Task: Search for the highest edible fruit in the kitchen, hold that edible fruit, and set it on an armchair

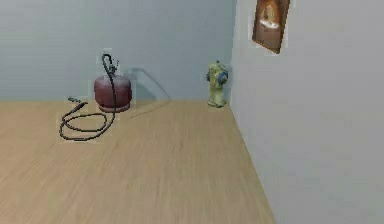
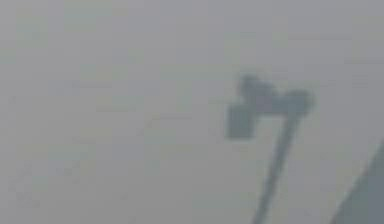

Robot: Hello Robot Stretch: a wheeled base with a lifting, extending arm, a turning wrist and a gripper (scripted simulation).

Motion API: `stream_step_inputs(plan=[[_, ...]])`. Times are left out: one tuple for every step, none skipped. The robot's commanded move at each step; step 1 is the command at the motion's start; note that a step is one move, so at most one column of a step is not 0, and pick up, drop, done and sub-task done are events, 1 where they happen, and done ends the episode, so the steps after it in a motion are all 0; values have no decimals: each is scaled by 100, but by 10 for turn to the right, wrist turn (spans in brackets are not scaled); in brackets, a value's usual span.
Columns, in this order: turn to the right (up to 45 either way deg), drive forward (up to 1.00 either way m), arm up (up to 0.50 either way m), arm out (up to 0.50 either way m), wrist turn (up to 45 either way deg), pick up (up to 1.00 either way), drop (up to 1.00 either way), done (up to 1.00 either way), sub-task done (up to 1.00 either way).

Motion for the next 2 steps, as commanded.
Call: stream_step_inputs(plan=[[90, 0, 0, 0, 0, 0, 0, 0, 0], [0, 20, 0, 0, 0, 0, 0, 0, 0]])
